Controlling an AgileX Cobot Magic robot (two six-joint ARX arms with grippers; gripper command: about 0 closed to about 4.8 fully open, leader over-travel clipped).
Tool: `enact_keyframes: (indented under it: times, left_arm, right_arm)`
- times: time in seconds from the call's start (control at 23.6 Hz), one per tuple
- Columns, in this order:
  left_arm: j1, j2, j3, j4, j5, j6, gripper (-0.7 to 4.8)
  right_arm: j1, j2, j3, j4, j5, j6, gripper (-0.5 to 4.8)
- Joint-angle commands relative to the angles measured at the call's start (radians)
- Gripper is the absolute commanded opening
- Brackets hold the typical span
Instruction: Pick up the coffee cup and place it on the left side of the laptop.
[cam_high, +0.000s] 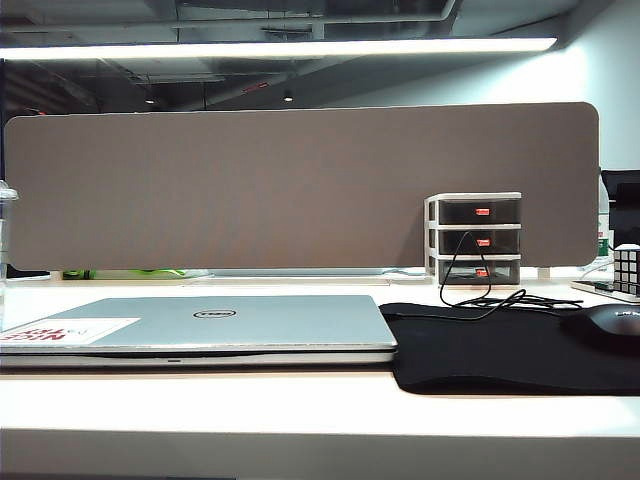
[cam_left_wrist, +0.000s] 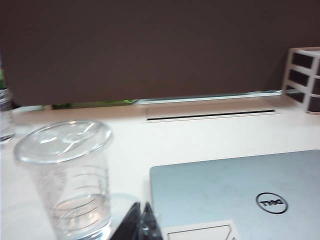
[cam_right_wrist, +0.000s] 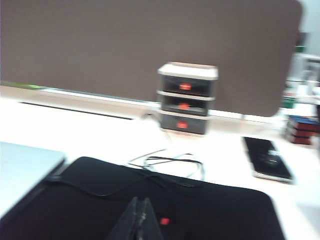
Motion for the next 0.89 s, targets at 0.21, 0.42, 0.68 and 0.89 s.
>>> enact_keyframes:
  times: [0.21,0.42,0.68,0.89]
  left_arm:
    - [0.001,0.0,0.002,0.024,0.039,-0.002,-0.05]
    - [0.001,0.0,0.002,0.022,0.04,-0.002,-0.05]
    - [0.001,0.0,0.002,0.015,0.039,-0.002,-0.05]
    - [0.001,0.0,0.002,0.016,0.039,-0.002,-0.04]
  right_arm:
    - [-0.003,-0.002,-0.005,0.017,-0.065,0.036,-0.01]
    - [-0.003,-0.002,-0.005,0.018,-0.061,0.052,-0.01]
    - [-0.003,-0.002,-0.005,0.018,-0.003,0.051,-0.01]
    - [-0.003,-0.002,-0.005,0.016,0.074,0.052,-0.01]
